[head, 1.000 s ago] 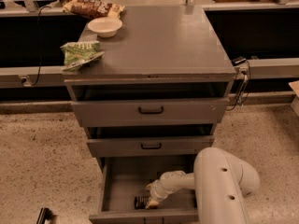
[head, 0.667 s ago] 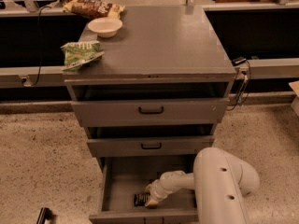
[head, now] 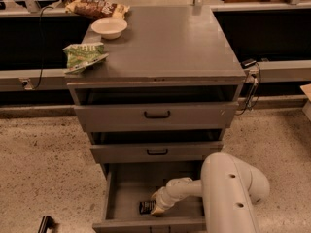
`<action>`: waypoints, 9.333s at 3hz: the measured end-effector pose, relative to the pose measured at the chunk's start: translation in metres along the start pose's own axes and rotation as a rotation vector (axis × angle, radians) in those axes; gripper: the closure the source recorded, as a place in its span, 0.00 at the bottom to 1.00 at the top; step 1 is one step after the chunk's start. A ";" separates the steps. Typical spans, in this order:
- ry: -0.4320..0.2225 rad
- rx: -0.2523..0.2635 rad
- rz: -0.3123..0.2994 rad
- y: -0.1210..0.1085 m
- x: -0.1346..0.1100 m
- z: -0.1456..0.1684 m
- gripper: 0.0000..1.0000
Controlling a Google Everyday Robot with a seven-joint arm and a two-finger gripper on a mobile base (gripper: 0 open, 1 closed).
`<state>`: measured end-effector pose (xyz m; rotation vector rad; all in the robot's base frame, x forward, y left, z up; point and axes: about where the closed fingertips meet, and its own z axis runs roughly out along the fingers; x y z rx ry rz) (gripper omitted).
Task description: Pick rxbar chocolate from bottom drawer and place on counter
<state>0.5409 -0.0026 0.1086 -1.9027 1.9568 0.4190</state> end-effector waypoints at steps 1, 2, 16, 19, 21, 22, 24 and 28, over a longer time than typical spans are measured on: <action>-0.063 0.031 -0.016 -0.003 -0.008 -0.016 1.00; -0.221 0.061 -0.029 -0.003 -0.040 -0.067 1.00; -0.136 0.341 -0.300 -0.085 -0.240 -0.711 1.00; -0.194 0.335 -0.157 -0.144 -0.258 -0.711 1.00; -0.345 0.424 0.119 -0.215 -0.255 -0.715 1.00; -0.362 0.475 0.200 -0.244 -0.251 -0.714 1.00; -0.364 0.465 0.200 -0.244 -0.254 -0.708 0.60; -0.365 0.451 0.197 -0.244 -0.258 -0.699 0.00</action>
Offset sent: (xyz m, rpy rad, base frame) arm 0.0067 -0.0491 0.2342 0.5804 -0.3925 0.0618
